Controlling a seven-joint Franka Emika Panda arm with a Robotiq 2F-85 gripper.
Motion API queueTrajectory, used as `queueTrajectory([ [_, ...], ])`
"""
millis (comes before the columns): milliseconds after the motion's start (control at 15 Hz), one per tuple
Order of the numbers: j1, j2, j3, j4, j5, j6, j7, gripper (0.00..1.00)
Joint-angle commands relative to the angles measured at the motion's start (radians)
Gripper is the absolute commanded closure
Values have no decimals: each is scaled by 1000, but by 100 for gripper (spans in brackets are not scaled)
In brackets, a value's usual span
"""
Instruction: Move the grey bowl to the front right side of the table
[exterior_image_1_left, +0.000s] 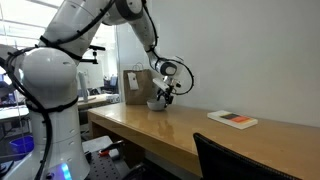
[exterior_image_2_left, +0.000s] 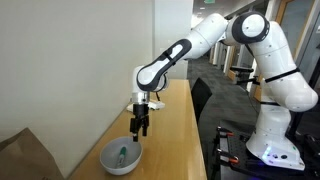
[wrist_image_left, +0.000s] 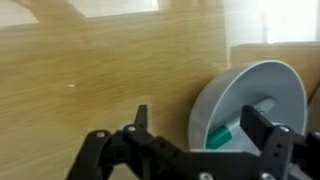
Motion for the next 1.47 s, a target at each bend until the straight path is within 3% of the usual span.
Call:
queueTrajectory([
  [0, -24, 62, 20, 78, -7, -32, -60, 1],
  [67, -26, 75, 19, 92, -14, -34, -70, 18],
  [133, -27, 86, 16, 107, -23, -38, -74, 26],
  [200, -26, 92, 12, 118, -36, -44, -75, 30],
  [800, -39, 81, 14, 144, -79, -73, -108, 99],
  [1400, -42, 2, -54, 85, -234, -55, -77, 99],
])
